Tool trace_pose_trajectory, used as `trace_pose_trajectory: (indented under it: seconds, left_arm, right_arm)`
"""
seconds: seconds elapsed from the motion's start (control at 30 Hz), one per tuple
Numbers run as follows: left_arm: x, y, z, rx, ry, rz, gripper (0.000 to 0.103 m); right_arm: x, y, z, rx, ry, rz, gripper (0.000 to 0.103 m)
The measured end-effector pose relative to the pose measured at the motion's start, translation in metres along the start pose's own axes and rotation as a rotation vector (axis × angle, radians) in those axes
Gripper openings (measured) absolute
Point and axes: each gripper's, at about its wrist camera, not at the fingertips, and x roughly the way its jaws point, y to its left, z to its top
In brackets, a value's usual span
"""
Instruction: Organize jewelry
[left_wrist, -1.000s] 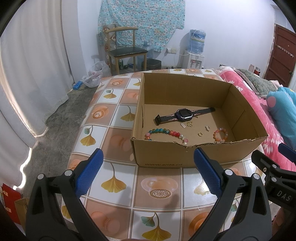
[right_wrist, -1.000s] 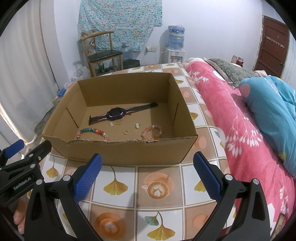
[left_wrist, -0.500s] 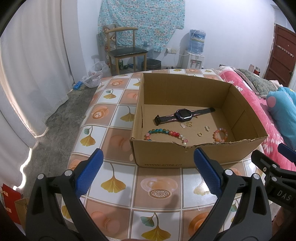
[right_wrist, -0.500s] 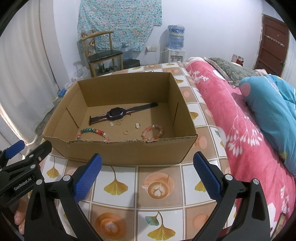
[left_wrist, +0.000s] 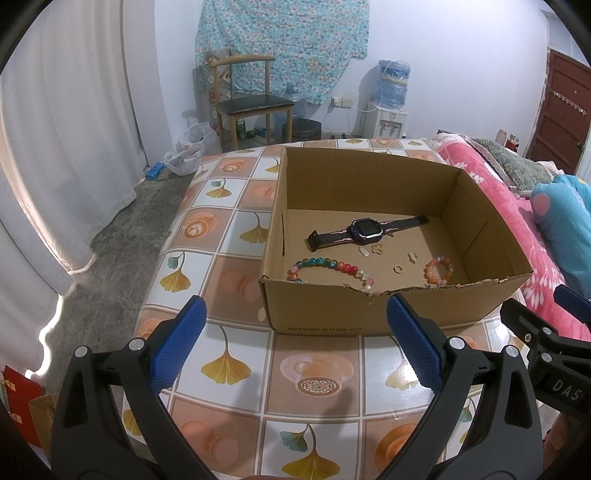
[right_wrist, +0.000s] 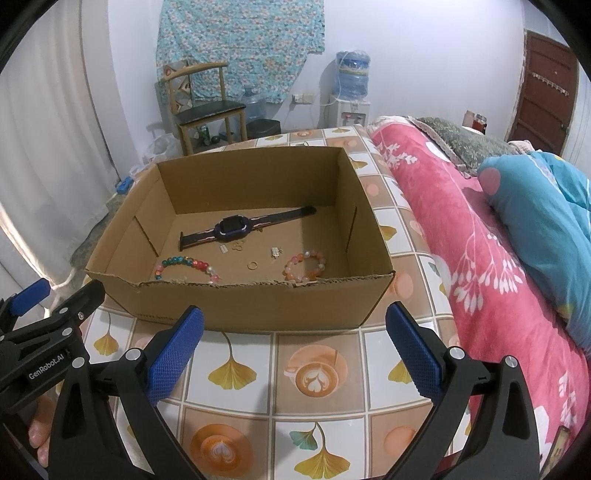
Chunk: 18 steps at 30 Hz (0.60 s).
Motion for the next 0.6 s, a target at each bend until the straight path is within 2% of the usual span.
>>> trace_pose_trajectory:
  seconds: [0.6]
  left_arm:
    - [-0.0005, 0.0000, 0.0004, -0.001, 0.000, 0.002, 0.095]
  right_arm:
    - [-0.0004, 0.0011, 0.0000, 0.003, 0.000, 0.000, 0.096]
